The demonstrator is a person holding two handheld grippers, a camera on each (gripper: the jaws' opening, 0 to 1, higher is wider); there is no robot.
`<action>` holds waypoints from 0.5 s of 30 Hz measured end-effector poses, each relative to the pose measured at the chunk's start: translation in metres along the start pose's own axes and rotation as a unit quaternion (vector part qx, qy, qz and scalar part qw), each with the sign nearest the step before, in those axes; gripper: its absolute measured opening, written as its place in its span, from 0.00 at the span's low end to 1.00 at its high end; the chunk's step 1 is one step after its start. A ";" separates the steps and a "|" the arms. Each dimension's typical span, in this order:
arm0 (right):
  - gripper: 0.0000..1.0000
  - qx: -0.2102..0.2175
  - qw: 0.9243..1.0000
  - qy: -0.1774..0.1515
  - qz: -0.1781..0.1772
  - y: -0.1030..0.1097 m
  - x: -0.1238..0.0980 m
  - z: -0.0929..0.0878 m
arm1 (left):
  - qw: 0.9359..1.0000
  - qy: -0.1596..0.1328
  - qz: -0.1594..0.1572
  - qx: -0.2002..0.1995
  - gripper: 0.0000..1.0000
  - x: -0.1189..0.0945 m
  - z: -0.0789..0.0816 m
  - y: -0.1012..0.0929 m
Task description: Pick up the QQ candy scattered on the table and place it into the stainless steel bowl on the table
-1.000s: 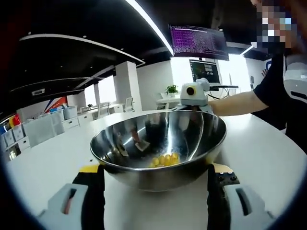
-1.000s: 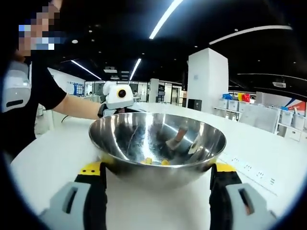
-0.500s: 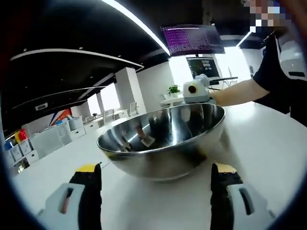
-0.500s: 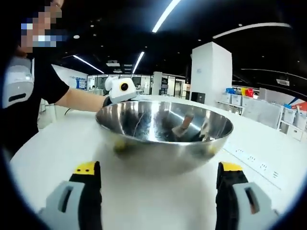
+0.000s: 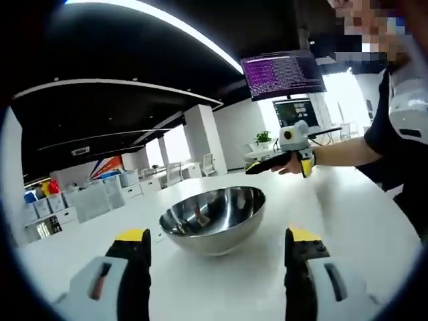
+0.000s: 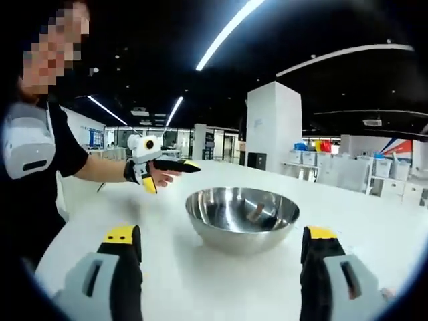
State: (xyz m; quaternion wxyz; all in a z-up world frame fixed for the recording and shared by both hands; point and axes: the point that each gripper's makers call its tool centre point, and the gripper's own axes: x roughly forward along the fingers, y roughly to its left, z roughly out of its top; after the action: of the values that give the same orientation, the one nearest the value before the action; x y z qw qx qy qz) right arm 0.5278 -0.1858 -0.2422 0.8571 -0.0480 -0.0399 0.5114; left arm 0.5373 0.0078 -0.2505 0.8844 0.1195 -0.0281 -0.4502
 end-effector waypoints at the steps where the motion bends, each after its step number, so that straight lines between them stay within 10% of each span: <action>1: 0.92 -0.003 1.000 -0.007 -0.004 0.006 -0.004 0.005 | 1.000 -0.005 0.014 0.014 0.83 -0.007 0.008 -0.006; 5: 0.89 0.048 0.999 -0.008 -0.015 0.041 -0.027 0.015 | 1.000 -0.015 0.025 -0.009 0.83 -0.028 0.026 -0.052; 15: 0.82 0.015 0.998 0.041 -0.042 0.128 -0.052 0.005 | 0.992 0.100 0.082 -0.012 0.80 -0.085 0.006 -0.118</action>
State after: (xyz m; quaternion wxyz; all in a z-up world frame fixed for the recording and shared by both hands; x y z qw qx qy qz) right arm 0.3904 -0.1711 -0.2542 0.8792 -0.0543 0.0006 0.4733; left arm 0.3924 0.0084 -0.2679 0.9181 0.1508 0.0559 -0.3623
